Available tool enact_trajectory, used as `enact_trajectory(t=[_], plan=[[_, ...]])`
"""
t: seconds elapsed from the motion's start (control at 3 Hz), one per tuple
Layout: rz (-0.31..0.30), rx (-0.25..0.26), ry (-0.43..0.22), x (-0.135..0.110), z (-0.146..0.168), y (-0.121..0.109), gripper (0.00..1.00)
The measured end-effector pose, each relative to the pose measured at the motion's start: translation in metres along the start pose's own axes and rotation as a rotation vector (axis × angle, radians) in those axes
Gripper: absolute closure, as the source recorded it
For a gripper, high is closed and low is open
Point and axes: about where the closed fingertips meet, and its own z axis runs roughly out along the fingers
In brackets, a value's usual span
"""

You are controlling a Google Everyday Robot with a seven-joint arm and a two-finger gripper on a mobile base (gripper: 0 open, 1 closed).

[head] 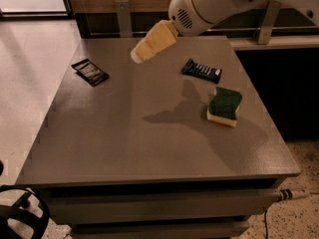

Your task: Pick rxbar chocolate

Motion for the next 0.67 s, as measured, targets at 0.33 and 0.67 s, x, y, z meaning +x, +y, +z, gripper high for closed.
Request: enact_trajectory(t=[0.33,0.67], plan=[[0.031,0.015,-0.009,0.003,0.028,0.014,0.00],[0.052,-0.009,-0.035,0.003,0.065,0.026,0.00]])
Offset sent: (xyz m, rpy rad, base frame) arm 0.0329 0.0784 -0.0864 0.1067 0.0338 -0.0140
